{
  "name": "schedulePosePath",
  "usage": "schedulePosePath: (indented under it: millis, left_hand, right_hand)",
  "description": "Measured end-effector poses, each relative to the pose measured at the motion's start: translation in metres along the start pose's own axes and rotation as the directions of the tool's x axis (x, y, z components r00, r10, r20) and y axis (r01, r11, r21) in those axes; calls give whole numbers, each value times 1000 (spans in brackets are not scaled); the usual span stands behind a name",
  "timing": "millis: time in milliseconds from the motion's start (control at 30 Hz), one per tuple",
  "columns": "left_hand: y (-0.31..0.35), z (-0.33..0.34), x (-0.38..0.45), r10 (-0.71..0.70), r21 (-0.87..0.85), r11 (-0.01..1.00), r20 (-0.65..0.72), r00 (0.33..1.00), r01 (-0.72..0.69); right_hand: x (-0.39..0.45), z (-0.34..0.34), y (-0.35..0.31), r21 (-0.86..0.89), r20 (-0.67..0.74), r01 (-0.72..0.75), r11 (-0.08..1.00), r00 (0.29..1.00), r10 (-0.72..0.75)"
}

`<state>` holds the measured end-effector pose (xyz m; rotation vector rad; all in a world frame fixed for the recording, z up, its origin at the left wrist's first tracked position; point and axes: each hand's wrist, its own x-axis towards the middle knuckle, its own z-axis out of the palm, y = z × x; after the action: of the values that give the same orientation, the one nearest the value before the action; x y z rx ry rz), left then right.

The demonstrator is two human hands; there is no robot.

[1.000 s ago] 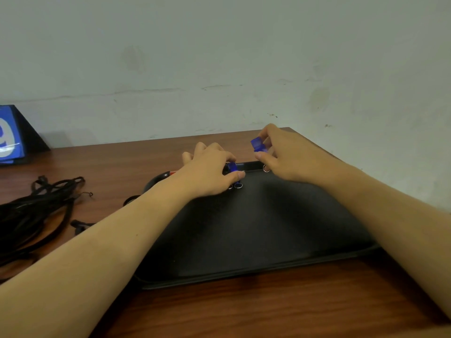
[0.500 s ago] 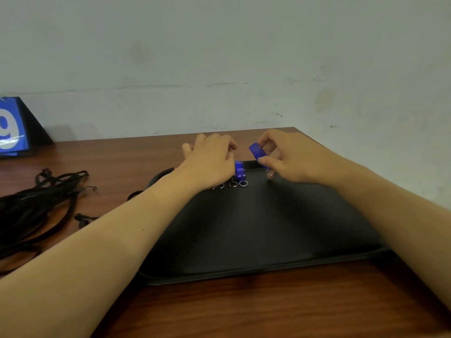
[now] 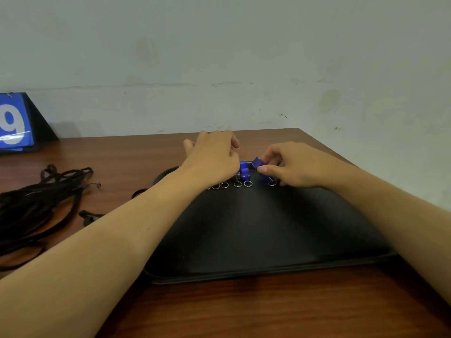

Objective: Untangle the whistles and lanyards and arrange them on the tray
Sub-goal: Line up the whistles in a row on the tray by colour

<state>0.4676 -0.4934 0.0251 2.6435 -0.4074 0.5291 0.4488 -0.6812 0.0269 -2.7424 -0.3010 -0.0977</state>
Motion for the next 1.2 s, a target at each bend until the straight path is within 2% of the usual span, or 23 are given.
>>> schedulePosePath:
  millis: [333, 600, 867, 1200]
  left_hand:
    - [-1, 2, 0, -5, 14, 1000, 45, 999, 5]
    - [-1, 1, 0, -9, 22, 1000, 42, 999, 8]
    - [-1, 1, 0, -10, 38, 999, 69, 998, 7]
    - [-2, 1, -1, 0, 52, 999, 100, 995, -5]
  right_hand:
    - [-1, 0, -1, -203, 4, -83, 976, 996, 85]
    - [0, -2, -4, -72, -5, -35, 997, 999, 35]
    - [1, 1, -4, -26, -9, -3, 1000, 1000, 2]
    - [2, 3, -5, -144, -48, 25, 989, 998, -32]
